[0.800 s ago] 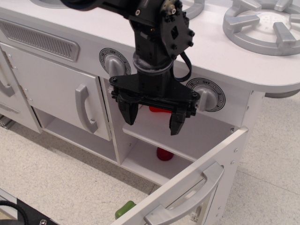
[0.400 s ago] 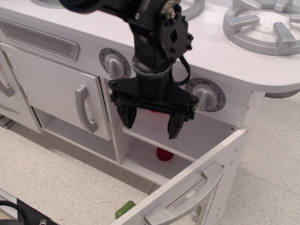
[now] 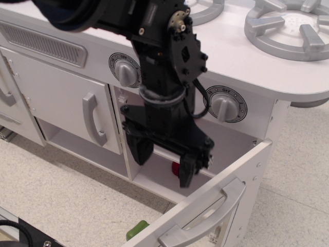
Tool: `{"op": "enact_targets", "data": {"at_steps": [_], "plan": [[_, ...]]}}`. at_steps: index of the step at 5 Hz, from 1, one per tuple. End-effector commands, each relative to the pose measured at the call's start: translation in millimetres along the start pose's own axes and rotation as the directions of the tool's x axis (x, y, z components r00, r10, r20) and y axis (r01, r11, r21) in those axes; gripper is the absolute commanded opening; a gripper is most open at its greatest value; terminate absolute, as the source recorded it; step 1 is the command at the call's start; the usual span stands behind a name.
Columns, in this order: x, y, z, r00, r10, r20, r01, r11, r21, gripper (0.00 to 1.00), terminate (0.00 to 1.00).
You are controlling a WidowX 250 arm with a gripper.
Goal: Close oven
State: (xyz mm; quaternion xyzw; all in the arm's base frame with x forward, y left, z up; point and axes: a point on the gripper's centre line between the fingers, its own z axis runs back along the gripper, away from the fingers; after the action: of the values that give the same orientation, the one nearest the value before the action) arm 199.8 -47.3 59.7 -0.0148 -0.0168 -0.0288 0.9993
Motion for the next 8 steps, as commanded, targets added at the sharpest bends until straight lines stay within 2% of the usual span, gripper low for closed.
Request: {"op": "enact_targets", "data": {"at_steps": [1, 2, 3, 5, 6, 7, 8], "plan": [[-12.8, -9.2, -8.8, 0.988, -0.134, 0.082, 0.131, 0.991, 0.037, 1.00, 0.00], [-24.5, -3.6, -16.3, 0.975, -0.194, 0.111, 0.190, 0.981, 0.047, 1.00, 0.00], [-29.4, 5.7, -26.1, 0.970, -0.202, 0.133, 0.193, 0.978, 0.076, 1.00, 0.00], [-23.8, 25.4, -38.7, 0.966, -0.208, 0.155, 0.191, 0.975, 0.116, 1.00, 0.00], [-9.2, 33.4, -36.9, 0.974, -0.161, 0.159, 0.144, 0.983, 0.117, 1.00, 0.00], [9.1, 43.6, -25.4, 0.978, -0.102, 0.184, 0.082, 0.990, 0.114, 1.00, 0.00], [26.2, 50.9, -2.6, 0.971, -0.015, 0.239, -0.009, 0.995, 0.097, 1.00, 0.00]]}}
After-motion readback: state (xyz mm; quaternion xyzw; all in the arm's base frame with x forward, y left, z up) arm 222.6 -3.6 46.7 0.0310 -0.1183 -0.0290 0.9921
